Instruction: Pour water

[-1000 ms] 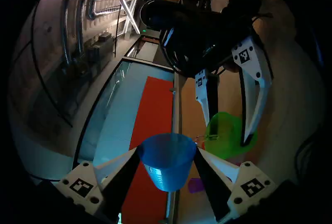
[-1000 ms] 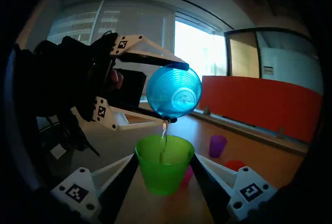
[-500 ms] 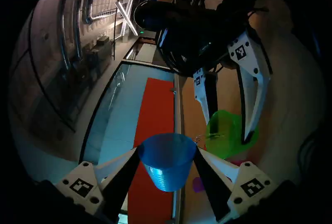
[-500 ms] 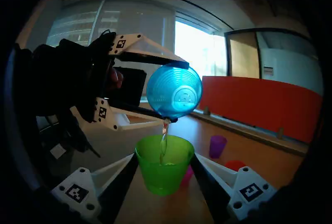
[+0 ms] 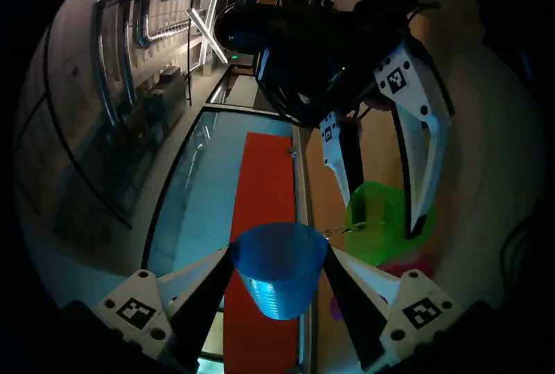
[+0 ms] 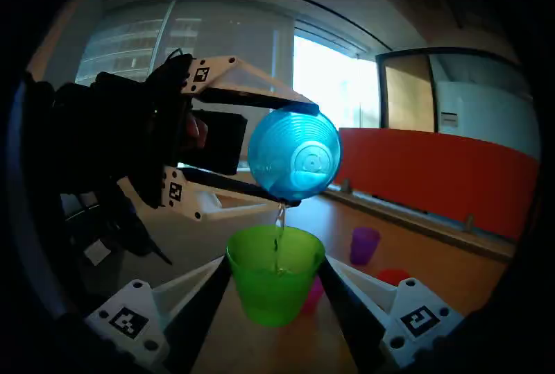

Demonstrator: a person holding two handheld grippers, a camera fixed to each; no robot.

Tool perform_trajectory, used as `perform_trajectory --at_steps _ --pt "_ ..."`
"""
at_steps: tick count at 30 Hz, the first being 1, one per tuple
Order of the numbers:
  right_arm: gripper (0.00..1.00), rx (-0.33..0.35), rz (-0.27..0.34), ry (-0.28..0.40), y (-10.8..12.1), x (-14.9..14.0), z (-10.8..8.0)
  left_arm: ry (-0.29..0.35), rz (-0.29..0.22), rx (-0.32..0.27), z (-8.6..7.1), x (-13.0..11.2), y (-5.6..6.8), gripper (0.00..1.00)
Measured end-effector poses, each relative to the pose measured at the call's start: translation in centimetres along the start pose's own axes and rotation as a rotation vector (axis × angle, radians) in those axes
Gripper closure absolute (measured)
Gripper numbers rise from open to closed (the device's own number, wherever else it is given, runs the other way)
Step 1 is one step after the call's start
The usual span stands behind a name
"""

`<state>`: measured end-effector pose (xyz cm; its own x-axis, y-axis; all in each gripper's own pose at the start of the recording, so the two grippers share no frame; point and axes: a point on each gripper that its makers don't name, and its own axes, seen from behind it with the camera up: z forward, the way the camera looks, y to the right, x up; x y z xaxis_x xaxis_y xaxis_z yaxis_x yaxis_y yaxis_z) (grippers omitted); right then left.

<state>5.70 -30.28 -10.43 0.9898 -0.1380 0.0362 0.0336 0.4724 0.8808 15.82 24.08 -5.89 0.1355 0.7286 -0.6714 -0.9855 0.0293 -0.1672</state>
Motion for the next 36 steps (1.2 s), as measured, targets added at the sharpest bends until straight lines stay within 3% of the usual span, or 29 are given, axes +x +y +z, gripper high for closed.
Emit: perform_trajectory --at_steps 26,36 --pt "0.09 -0.011 0.001 -0.001 0.35 0.02 -0.05 -0.001 0.122 0.021 -0.43 0.55 0.02 0.13" --pt "0.09 -0.014 0.000 -0.001 0.49 0.00 -0.14 0.001 0.142 0.032 -0.72 0.92 0.34 0.13"
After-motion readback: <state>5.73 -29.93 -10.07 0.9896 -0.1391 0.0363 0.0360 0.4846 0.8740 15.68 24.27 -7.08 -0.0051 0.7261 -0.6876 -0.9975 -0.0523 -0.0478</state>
